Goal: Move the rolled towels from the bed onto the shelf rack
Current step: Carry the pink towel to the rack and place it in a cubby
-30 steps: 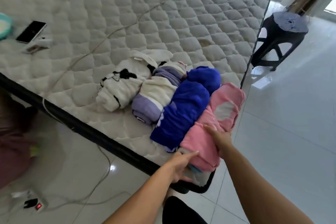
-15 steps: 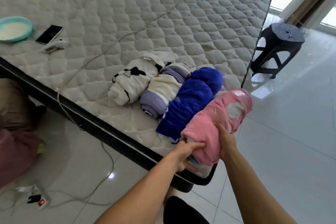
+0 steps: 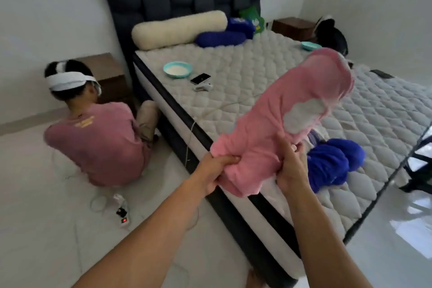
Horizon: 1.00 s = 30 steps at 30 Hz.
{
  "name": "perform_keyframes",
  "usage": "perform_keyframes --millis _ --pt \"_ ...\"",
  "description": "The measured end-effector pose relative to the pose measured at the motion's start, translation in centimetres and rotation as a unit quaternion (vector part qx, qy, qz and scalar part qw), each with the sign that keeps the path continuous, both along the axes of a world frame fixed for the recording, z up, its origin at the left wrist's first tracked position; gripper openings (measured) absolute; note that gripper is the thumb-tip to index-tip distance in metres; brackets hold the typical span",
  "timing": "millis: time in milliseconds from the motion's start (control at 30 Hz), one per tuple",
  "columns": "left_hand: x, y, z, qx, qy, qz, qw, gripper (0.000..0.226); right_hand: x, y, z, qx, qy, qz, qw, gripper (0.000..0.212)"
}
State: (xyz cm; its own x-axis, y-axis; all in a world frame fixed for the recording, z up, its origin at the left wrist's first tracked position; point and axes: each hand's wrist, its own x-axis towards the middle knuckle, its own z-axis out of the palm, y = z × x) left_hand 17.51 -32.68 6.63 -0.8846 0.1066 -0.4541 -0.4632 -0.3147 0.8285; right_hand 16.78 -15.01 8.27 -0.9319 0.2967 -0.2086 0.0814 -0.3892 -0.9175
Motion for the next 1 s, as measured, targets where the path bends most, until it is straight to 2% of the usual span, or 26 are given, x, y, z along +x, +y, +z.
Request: perform_keyframes --millis 67,133,267,400,533,667,733,800,900,1000 --pt "2.1 -5.7 2.2 -0.033 0.039 0.04 0.998 0.048 -0.9 -3.8 2.9 -0.039 0.03 0.049 0.998 0.075" --pt "4.8 -11.1 3.9 -0.066 0.066 0.062 0.994 0.042 -1.5 -8.5 5.3 -0.061 0.054 0.094 0.992 0.083" --pt "10.8 -20.6 6.3 -0.114 0.083 0.099 0.985 0.039 0.4 -20.0 7.6 -0.077 0.085 0.184 0.976 0.069" --pt "17.2 -29.5 6.8 -0.194 0.046 0.132 0.971 0.038 3.3 -31.7 8.5 -0.043 0.114 0.245 0.962 0.085" --pt "23.9 -37.8 5.8 -0.212 -0.008 0.206 0.955 0.042 7.2 -43.7 9.2 0.009 0.172 0.367 0.914 0.085" --pt "32.2 -44.4 4.7 -0.179 -0.054 0.334 0.924 0.037 13.0 -55.2 9.4 0.025 0.22 0.491 0.842 0.095" --pt "36.4 -46.2 4.1 -0.145 -0.069 0.395 0.905 0.039 16.7 -59.4 9.4 0.027 0.232 0.56 0.795 0.091" --pt "40.3 -46.5 3.8 -0.116 -0.083 0.458 0.877 0.038 20.6 -62.7 9.5 0.028 0.254 0.622 0.74 0.084" --pt "45.5 -44.9 3.5 -0.077 -0.089 0.545 0.83 0.036 26.8 -66.1 9.5 0.011 0.294 0.699 0.652 0.089" --pt "51.0 -42.6 3.2 -0.037 -0.105 0.608 0.786 0.042 33.7 -67.6 9.6 -0.006 0.305 0.77 0.561 0.083"
